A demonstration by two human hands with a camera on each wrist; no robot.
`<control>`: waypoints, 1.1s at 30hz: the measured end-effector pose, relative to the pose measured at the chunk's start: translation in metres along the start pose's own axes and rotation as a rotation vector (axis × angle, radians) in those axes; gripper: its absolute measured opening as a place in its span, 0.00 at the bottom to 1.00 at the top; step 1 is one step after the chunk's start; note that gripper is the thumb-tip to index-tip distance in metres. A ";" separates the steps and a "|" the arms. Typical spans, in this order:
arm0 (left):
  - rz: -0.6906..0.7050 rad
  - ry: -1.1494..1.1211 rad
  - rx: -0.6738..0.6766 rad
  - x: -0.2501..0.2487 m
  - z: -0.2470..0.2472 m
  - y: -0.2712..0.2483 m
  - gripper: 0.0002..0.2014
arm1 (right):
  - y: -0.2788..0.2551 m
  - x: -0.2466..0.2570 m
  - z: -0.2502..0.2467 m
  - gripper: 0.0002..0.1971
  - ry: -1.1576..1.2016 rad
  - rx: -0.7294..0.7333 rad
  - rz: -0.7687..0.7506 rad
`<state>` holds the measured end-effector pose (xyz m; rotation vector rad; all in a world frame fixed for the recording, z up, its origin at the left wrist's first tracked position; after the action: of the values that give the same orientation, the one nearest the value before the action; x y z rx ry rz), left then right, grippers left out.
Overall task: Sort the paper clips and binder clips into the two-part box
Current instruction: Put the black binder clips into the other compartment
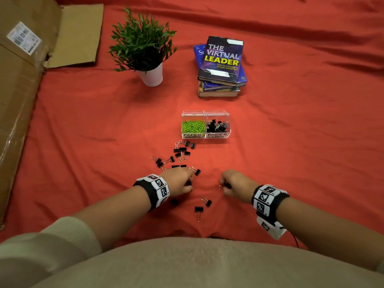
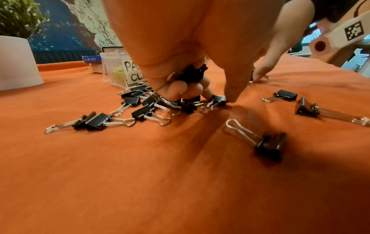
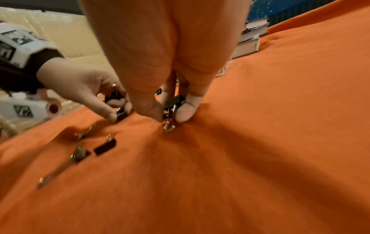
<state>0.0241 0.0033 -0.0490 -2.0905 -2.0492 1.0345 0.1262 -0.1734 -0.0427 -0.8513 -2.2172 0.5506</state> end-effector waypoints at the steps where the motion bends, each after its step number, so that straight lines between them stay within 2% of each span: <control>1: -0.006 -0.023 -0.016 0.000 -0.001 -0.001 0.12 | 0.001 0.001 -0.002 0.09 0.070 -0.002 0.025; 4: -0.069 -0.150 -0.098 0.000 -0.007 -0.001 0.11 | 0.007 0.008 0.000 0.05 0.358 0.086 0.139; 6: -0.133 -0.281 -0.168 0.001 -0.015 0.001 0.09 | 0.010 0.015 0.006 0.11 0.527 0.177 0.229; 8: -0.187 -0.412 -0.222 0.001 -0.025 0.005 0.09 | 0.012 0.020 0.011 0.13 0.572 0.207 0.268; 10: -0.210 -0.477 -0.272 0.002 -0.036 0.010 0.08 | 0.012 0.026 0.014 0.08 0.458 0.168 0.221; 12: -0.220 -0.508 -0.307 0.003 -0.047 0.016 0.07 | 0.009 0.035 0.017 0.03 0.239 0.112 0.103; 14: -0.232 -0.523 -0.327 0.002 -0.058 0.023 0.07 | 0.004 0.043 0.026 0.11 0.031 0.096 -0.027; 16: -0.231 -0.525 -0.346 0.000 -0.070 0.033 0.08 | -0.001 0.048 0.035 0.15 -0.088 0.095 -0.104; 19: -0.212 -0.507 -0.383 -0.007 -0.091 0.049 0.08 | -0.003 0.047 0.043 0.14 -0.164 0.081 -0.142; 22: -0.191 -0.439 -0.414 -0.015 -0.112 0.068 0.08 | -0.002 0.045 0.045 0.12 -0.141 0.059 -0.160; 25: -0.177 -0.343 -0.432 -0.025 -0.132 0.090 0.07 | 0.001 0.038 0.037 0.11 -0.019 0.032 -0.130; 28: -0.171 -0.282 -0.447 -0.028 -0.141 0.115 0.10 | 0.009 0.020 0.013 0.08 0.149 -0.074 -0.016; 32: -0.102 -0.149 -0.361 -0.029 -0.133 0.135 0.12 | 0.027 -0.009 -0.039 0.03 0.541 -0.232 0.179; 33: -0.087 -0.118 -0.333 -0.029 -0.129 0.136 0.13 | 0.032 -0.012 -0.055 0.05 0.608 -0.278 0.201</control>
<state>0.2073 0.0131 0.0007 -2.0982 -2.4982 0.8734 0.1863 -0.1522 -0.0298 -1.2079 -1.6751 0.0461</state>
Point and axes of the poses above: each hand's wrist, its own y-axis towards the middle knuckle, its own z-axis out of the palm, x = y × z, the point moved 4 cm from there along y, towards the middle knuckle, and after that the axes turned 6 degrees about z, right-handed, at the moved point
